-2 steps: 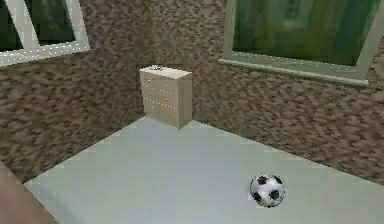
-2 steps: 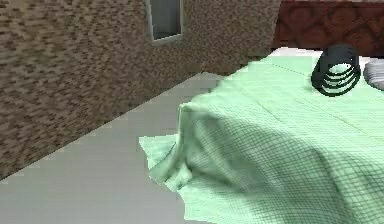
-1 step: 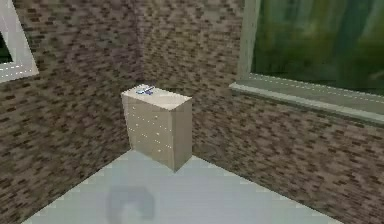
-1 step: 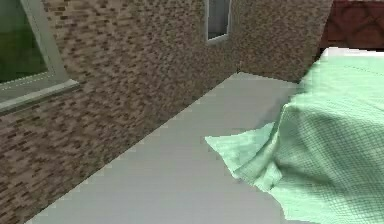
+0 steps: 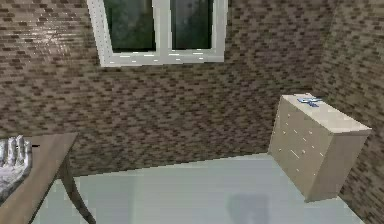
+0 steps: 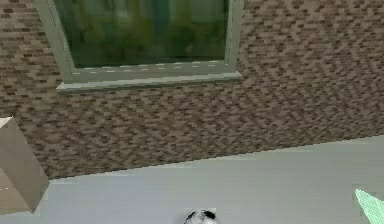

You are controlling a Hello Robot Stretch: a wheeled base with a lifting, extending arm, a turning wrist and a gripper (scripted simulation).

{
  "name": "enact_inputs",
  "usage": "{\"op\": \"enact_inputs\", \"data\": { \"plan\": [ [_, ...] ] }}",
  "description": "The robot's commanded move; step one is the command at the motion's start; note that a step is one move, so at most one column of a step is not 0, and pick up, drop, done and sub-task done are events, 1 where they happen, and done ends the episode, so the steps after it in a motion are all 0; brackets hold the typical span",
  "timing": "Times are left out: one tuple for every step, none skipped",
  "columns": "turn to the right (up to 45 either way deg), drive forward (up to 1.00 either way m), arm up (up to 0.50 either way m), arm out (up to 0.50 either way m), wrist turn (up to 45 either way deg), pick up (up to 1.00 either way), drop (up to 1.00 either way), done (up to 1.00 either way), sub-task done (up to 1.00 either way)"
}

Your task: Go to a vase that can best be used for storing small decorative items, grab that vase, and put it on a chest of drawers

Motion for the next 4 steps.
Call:
{"op": "enact_inputs", "data": {
  "plan": [
    [-9.0, 0.00, 0.00, 0.00, 0.0, 0.00, 0.00, 0.00, 0.00],
    [0.0, 0.30, 0.00, 0.00, 0.0, 0.00, 0.00, 0.00, 0.00],
    [-45.0, 0.00, 0.00, 0.00, 0.0, 0.00, 0.00, 0.00, 0.00],
    [-45.0, 0.00, 0.00, 0.00, 0.0, 0.00, 0.00, 0.00, 0.00]
  ]
}}
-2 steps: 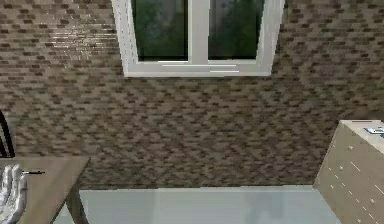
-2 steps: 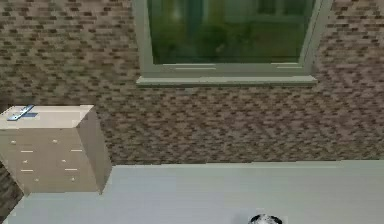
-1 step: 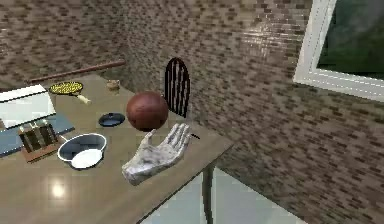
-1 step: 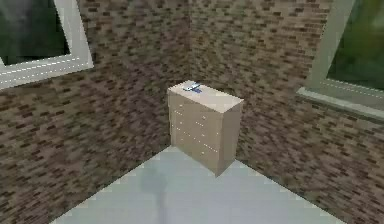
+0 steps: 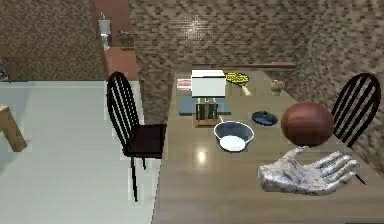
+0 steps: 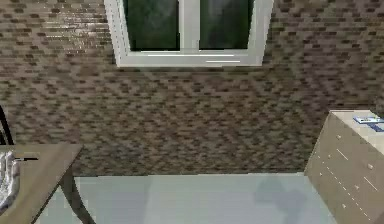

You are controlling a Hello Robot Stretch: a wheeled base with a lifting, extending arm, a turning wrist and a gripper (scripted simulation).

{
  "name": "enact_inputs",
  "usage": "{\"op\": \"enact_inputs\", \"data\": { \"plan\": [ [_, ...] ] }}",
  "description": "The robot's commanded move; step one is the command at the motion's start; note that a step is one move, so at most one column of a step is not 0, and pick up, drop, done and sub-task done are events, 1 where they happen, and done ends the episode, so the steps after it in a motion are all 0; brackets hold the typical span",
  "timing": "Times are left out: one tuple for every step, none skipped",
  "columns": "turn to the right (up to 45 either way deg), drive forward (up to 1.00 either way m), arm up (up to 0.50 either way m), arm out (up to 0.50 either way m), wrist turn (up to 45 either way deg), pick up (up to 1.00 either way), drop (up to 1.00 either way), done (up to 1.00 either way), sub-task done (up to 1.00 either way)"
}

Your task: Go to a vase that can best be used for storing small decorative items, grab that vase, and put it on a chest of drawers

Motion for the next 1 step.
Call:
{"op": "enact_inputs", "data": {
  "plan": [
    [-39.0, 0.00, 0.00, 0.00, 0.0, 0.00, 0.00, 0.00, 0.00]
  ]
}}
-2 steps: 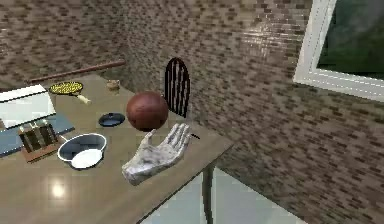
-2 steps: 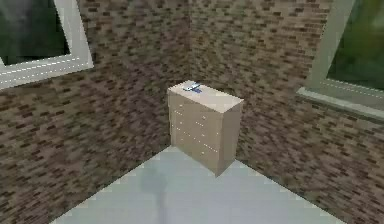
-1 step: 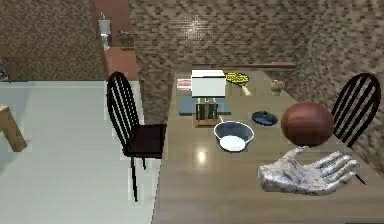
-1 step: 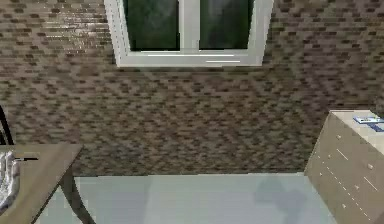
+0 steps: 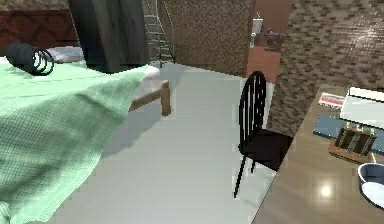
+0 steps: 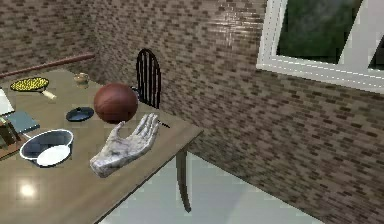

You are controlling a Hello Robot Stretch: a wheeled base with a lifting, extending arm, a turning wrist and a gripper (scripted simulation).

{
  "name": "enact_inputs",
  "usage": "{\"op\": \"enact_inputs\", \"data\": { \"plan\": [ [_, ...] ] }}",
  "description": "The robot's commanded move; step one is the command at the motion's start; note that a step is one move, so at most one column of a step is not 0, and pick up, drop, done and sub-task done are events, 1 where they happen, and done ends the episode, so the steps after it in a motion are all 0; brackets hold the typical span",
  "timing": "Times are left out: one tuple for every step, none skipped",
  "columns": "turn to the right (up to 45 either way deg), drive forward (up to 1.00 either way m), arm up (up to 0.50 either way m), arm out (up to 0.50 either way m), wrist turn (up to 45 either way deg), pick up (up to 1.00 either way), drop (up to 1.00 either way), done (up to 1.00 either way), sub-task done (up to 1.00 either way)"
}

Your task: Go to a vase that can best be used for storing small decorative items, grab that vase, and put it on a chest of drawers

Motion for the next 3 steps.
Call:
{"op": "enact_inputs", "data": {
  "plan": [
    [-3.0, 0.00, 0.00, 0.00, 0.0, 0.00, 0.00, 0.00, 0.00],
    [-45.0, 0.00, 0.00, 0.00, 0.0, 0.00, 0.00, 0.00, 0.00],
    [-45.0, 0.00, 0.00, 0.00, 0.0, 0.00, 0.00, 0.00, 0.00]
  ]
}}
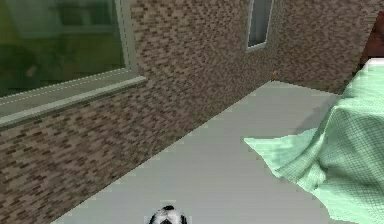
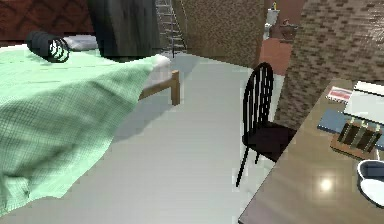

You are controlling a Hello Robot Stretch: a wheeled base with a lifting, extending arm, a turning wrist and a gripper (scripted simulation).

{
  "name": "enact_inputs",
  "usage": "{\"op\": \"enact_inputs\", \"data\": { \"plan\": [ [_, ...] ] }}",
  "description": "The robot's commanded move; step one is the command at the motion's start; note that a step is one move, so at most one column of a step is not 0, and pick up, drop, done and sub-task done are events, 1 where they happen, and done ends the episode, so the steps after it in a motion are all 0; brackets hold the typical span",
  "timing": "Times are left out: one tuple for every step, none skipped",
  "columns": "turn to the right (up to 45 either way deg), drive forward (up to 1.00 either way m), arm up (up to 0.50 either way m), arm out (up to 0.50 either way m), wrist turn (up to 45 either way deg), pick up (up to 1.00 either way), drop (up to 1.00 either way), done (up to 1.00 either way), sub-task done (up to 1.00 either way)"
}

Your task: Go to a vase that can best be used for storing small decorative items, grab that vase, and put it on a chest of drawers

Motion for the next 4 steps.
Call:
{"op": "enact_inputs", "data": {
  "plan": [
    [-3.0, 0.00, 0.00, 0.00, 0.0, 0.00, 0.00, 0.00, 0.00],
    [0.0, 0.20, 0.00, 0.00, 0.0, 0.00, 0.00, 0.00, 0.00],
    [45.0, 0.00, 0.00, 0.00, 0.0, 0.00, 0.00, 0.00, 0.00],
    [45.0, 0.00, 0.00, 0.00, 0.0, 0.00, 0.00, 0.00, 0.00]
  ]
}}
